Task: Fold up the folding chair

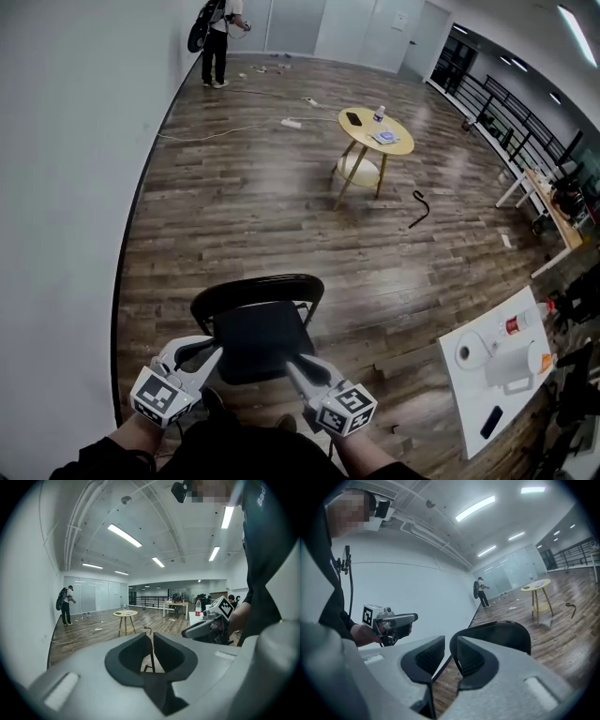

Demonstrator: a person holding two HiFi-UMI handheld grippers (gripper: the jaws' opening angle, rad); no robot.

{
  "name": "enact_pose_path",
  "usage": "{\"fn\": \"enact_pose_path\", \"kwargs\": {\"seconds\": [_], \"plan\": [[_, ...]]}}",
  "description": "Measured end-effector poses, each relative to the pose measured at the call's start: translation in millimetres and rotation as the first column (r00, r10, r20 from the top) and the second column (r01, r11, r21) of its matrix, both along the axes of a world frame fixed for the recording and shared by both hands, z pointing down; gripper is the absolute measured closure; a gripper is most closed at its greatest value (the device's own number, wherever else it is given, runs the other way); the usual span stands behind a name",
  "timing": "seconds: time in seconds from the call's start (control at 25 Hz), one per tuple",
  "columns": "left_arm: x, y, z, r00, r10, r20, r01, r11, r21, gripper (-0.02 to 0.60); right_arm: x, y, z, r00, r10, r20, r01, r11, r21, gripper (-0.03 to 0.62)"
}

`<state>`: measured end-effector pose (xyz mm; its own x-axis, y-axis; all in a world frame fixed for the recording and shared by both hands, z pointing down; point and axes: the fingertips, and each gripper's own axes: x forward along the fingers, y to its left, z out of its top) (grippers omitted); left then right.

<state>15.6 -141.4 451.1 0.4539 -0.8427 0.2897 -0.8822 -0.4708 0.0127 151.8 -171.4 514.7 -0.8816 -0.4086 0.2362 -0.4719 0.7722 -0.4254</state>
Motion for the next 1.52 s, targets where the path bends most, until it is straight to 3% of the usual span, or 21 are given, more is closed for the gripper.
{"fn": "enact_pose_path", "kwargs": {"seconds": [0.4,0.72,1.0,1.28,1.52], "plan": [[-61.1,-37.2,15.3,0.986,0.162,0.035,-0.163,0.986,0.028,0.518,-45.8,-12.8,15.8,0.983,0.176,-0.058,-0.178,0.984,-0.031,0.507],[-69.6,-55.6,29.7,0.963,0.261,0.063,-0.262,0.965,0.012,0.478,-45.7,-18.1,23.3,0.955,0.28,-0.1,-0.284,0.958,-0.029,0.491],[-68.5,-82.1,61.9,0.942,0.303,0.145,-0.299,0.953,-0.049,0.431,-23.7,-29.1,51.0,0.933,0.339,-0.118,-0.349,0.934,-0.076,0.466],[-55.5,-106.0,99.0,0.904,0.354,0.24,-0.331,0.934,-0.132,0.383,-0.7,-38.5,84.0,0.934,0.319,-0.163,-0.339,0.934,-0.114,0.456],[-55.7,-129.4,128.3,0.877,0.369,0.308,-0.308,0.923,-0.23,0.351,21.6,-43.8,120.9,0.925,0.34,-0.172,-0.37,0.909,-0.191,0.443]]}}
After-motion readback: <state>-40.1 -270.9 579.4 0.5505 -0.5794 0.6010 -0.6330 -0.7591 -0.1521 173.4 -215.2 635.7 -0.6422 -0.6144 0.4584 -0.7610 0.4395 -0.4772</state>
